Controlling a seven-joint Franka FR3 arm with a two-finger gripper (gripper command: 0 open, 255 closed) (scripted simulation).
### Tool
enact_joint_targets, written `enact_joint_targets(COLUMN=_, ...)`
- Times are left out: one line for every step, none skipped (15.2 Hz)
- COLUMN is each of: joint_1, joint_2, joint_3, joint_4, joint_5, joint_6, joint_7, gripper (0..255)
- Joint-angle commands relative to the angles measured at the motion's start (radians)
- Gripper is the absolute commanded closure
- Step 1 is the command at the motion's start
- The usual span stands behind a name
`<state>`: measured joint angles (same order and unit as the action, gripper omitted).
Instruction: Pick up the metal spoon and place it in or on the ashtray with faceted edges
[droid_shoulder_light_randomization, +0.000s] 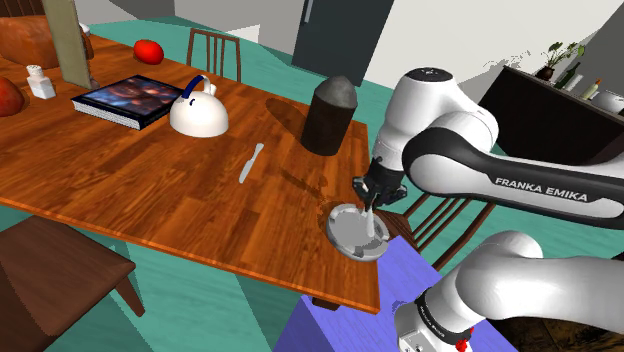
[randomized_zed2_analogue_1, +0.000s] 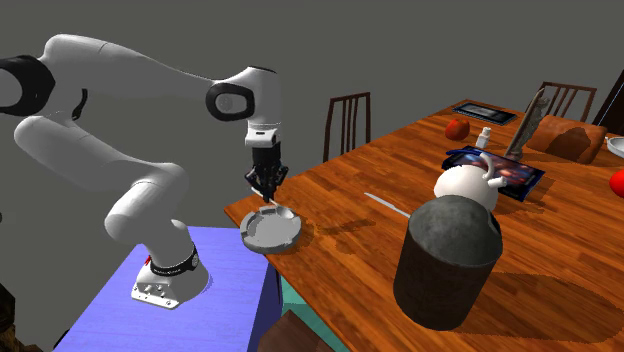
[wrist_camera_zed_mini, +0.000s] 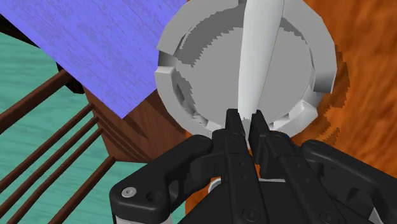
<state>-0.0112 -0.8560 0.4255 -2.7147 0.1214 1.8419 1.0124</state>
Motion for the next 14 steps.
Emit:
enact_joint_targets(joint_1=0.013, joint_2=-0.024, joint_3=0.001, joint_4=-0.029, joint_5=0.009, joint_6=0.003, joint_7=0.002, gripper=255)
enact_joint_targets(joint_1=0.014, joint_2=-0.02, joint_3=0.005, joint_4=-0.041, joint_5=0.012, joint_6=0.018, joint_7=0.005, gripper=255)
enact_joint_targets(joint_1=0.015, joint_2=-0.017, joint_3=0.009, joint_4=-0.052, joint_5=0.015, joint_6=0.033, joint_7=0.007, gripper=255)
enact_joint_targets(joint_1=0.016, joint_2=-0.012, joint_3=0.014, joint_4=-0.063, joint_5=0.018, joint_6=0.048, joint_7=0.009, gripper=255)
enact_joint_targets(joint_1=0.017, joint_2=-0.008, joint_3=0.018, joint_4=-0.074, joint_5=0.021, joint_6=0.063, joint_7=0.011, gripper=255)
enact_joint_targets(joint_1=0.018, joint_2=-0.003, joint_3=0.022, joint_4=-0.085, joint_5=0.025, joint_6=0.078, joint_7=0.014, gripper=255)
enact_joint_targets(joint_1=0.019, joint_2=0.003, joint_3=0.027, joint_4=-0.095, joint_5=0.028, joint_6=0.094, joint_7=0.016, gripper=255)
enact_joint_targets(joint_1=0.02, joint_2=0.008, joint_3=0.032, joint_4=-0.106, joint_5=0.031, joint_6=0.11, joint_7=0.018, gripper=255)
enact_joint_targets(joint_1=0.021, joint_2=0.015, joint_3=0.036, joint_4=-0.116, joint_5=0.034, joint_6=0.126, joint_7=0.021, gripper=255)
enact_joint_targets(joint_1=0.021, joint_2=0.021, joint_3=0.041, joint_4=-0.126, joint_5=0.037, joint_6=0.142, joint_7=0.023, gripper=255)
enact_joint_targets(joint_1=0.022, joint_2=0.028, joint_3=0.046, joint_4=-0.136, joint_5=0.04, joint_6=0.159, joint_7=0.026, gripper=255)
enact_joint_targets(joint_1=0.022, joint_2=0.036, joint_3=0.051, joint_4=-0.145, joint_5=0.043, joint_6=0.176, joint_7=0.028, gripper=255)
enact_joint_targets(joint_1=0.022, joint_2=0.044, joint_3=0.057, joint_4=-0.154, joint_5=0.046, joint_6=0.193, joint_7=0.031, gripper=255)
enact_joint_targets(joint_1=0.022, joint_2=0.053, joint_3=0.062, joint_4=-0.164, joint_5=0.048, joint_6=0.21, joint_7=0.034, gripper=255)
